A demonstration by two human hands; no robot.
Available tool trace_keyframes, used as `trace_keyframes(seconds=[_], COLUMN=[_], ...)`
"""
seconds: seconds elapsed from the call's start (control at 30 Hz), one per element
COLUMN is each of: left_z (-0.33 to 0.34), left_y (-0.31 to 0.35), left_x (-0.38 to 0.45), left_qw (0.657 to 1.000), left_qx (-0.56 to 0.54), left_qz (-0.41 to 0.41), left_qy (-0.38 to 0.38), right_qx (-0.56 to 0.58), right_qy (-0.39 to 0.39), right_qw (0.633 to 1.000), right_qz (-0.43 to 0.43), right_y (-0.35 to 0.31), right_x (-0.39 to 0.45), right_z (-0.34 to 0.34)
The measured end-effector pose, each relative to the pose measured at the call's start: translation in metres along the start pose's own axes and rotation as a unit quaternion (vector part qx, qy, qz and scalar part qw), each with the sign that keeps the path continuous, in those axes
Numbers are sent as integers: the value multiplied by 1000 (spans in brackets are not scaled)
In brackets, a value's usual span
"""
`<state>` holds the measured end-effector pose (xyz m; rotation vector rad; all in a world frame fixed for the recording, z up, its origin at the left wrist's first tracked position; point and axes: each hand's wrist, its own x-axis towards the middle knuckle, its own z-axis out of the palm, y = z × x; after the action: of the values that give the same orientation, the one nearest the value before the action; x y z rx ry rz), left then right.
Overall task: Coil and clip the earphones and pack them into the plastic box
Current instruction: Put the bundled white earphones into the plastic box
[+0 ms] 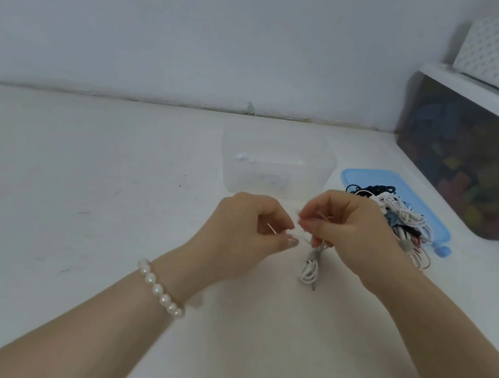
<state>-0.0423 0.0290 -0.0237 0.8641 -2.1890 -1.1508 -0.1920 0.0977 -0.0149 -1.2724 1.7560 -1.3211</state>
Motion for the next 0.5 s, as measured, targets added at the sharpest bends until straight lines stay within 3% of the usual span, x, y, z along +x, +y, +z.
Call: trace_keyframes(seconds=[0.17, 0.33, 0.5], left_z=[-3, -9, -12], left_y=[3, 5, 2], left_x=[2, 8, 9], left_qw=[989, 955, 937], left_qx=[-140, -276, -326], left_qz=[-46, -103, -126], left_qy=[3, 25, -8], right_qx=[12, 63, 81], right_qy=[-21, -76, -34], right_qw=[1000, 995, 994], right_qz=[4, -21, -62], right_y=[-1, -9, -9], right_x=[-1, -6, -6], right_z=[-1, 2, 9])
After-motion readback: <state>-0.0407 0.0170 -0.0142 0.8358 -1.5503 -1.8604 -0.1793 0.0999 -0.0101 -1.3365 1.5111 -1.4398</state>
